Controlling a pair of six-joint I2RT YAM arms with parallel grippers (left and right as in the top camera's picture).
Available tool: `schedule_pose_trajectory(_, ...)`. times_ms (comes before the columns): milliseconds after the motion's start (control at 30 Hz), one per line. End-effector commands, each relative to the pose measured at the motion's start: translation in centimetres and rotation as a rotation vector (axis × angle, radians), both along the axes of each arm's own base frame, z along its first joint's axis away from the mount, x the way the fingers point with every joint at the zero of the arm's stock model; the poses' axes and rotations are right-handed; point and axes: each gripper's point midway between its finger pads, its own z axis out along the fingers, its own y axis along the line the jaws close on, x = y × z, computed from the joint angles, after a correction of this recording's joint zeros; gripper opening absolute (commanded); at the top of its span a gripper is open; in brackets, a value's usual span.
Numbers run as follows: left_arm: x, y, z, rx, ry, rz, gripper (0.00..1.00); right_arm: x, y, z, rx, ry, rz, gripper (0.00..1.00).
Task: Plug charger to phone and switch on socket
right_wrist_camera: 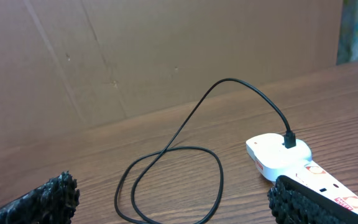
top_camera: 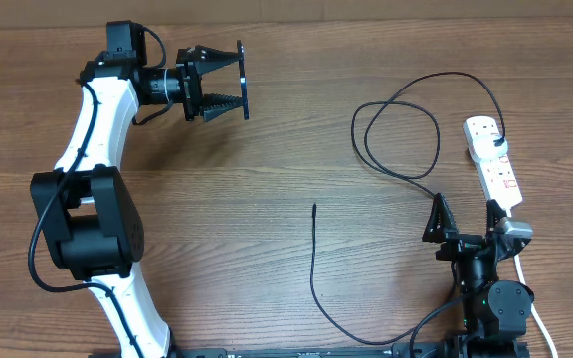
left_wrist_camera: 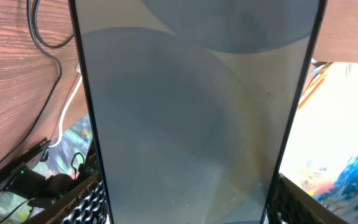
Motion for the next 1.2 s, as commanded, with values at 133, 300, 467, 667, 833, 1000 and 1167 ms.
schedule_pose_trajectory(133, -0.11, -0.14, 1.92, -0.051, -0.065, -0.028, 0.04, 0.01, -0.12, -0.16, -0.005, -0.004, -0.005, 1.00)
schedule_pose_trajectory(300, -0.10, -0.14, 1.91, -0.050, -0.065, -0.028, 0.04, 0.01, -0.13, -0.16, -0.005, -0.004, -0.006, 1.00)
schedule_pose_trajectory(467, -0.10, -0.14, 1.91, -0.050, -0.068, -0.028, 0.04, 0.01, -0.13, -0.17, -0.005, -0.004, -0.006, 1.00)
schedule_pose_trajectory(667, -0.10, -0.14, 1.91, -0.049, -0.076, -0.028, 0.04, 0.01, -0.14, -0.18, -0.005, -0.004, -0.006, 1.00)
schedule_pose_trajectory(833, -0.11, -0.18, 1.91, -0.048, -0.091, -0.029, 0.04, 0.01, -0.08, -0.19, -0.005, -0.003, -0.003, 1.00)
schedule_pose_trajectory(1000, -0.14, -0.26, 1.91, -0.046, -0.116, -0.032, 0.04, 0.01, -0.08, -0.19, -0.005, -0.003, -0.003, 1.00)
schedule_pose_trajectory(1167, -0.14, -0.26, 1.91, -0.045, -0.135, -0.033, 0.04, 0.02, 0.42, -0.15, -0.006, -0.004, 0.026, 1.00)
